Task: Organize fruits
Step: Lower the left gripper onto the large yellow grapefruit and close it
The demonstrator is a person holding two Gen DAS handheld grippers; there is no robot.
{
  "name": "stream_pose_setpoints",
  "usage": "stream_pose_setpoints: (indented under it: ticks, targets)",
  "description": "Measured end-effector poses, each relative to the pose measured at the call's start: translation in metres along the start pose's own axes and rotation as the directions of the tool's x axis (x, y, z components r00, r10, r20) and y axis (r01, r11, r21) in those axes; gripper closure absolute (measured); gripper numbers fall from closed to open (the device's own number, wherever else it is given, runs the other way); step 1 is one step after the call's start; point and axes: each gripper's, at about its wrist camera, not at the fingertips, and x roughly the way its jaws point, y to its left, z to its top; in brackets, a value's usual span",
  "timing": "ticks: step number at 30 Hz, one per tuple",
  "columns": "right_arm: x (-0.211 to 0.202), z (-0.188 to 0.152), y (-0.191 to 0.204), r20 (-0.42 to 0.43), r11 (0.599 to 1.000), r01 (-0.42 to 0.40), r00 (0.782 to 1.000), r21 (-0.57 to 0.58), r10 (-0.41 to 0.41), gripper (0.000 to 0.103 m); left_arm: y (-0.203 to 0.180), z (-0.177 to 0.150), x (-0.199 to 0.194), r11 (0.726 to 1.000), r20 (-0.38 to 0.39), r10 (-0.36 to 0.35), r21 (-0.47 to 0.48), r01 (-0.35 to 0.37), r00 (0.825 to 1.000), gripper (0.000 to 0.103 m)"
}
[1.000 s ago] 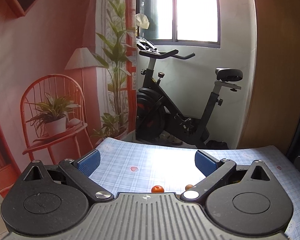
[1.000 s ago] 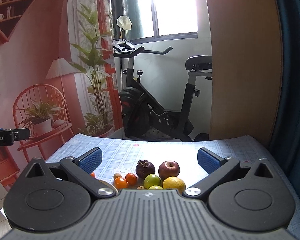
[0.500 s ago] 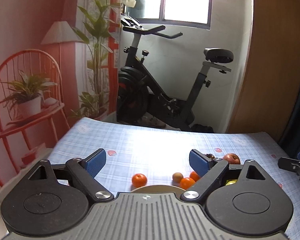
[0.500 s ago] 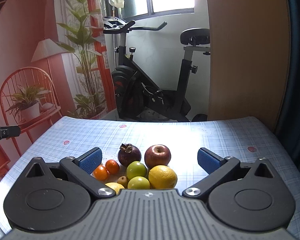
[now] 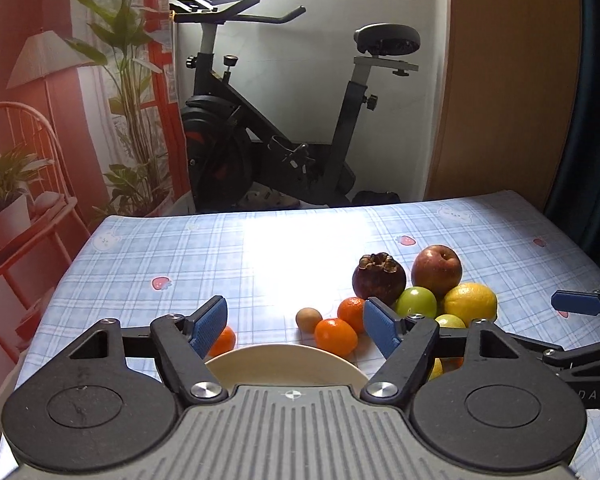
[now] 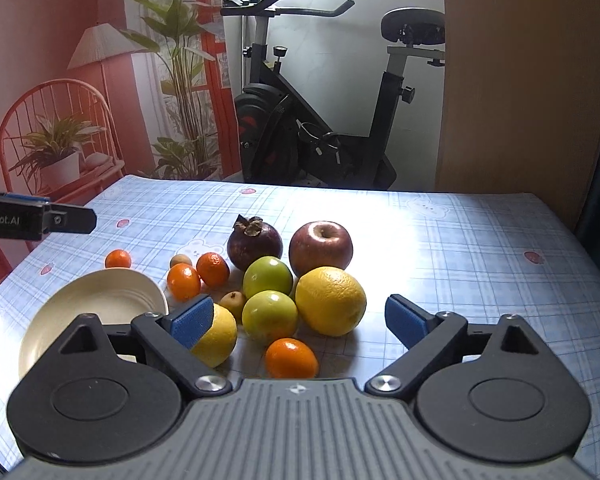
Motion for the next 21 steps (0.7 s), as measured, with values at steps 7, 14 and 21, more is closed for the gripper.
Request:
stream_pose_setpoints:
  ticks: [7, 14, 21]
  targets:
    - [0.017, 0.000, 0.001, -0.076, 0.996, -0.089, 0.993, -0.008, 0.088, 0.027, 0.003, -0.001, 0.025, 0.989, -0.089, -0.140, -0.054, 0.136, 0.986, 0.063]
    - [0.041, 0.006, 0.019, -0.203, 0.975, -0.202, 0.962, -0.092, 0.181, 0.049, -0.003, 0.007, 0.050, 0.962, -0.171, -0.273, -0.079, 0.263, 0.947, 0.068]
    - [0.059, 0.002, 0.031, -0.278, 0.958, -0.248, 0.940, -0.147, 0.200, 0.054, -0.015, 0.000, 0.076, 0.930, -0.265, -0.368, -0.104, 0.353, 0.891, 0.068]
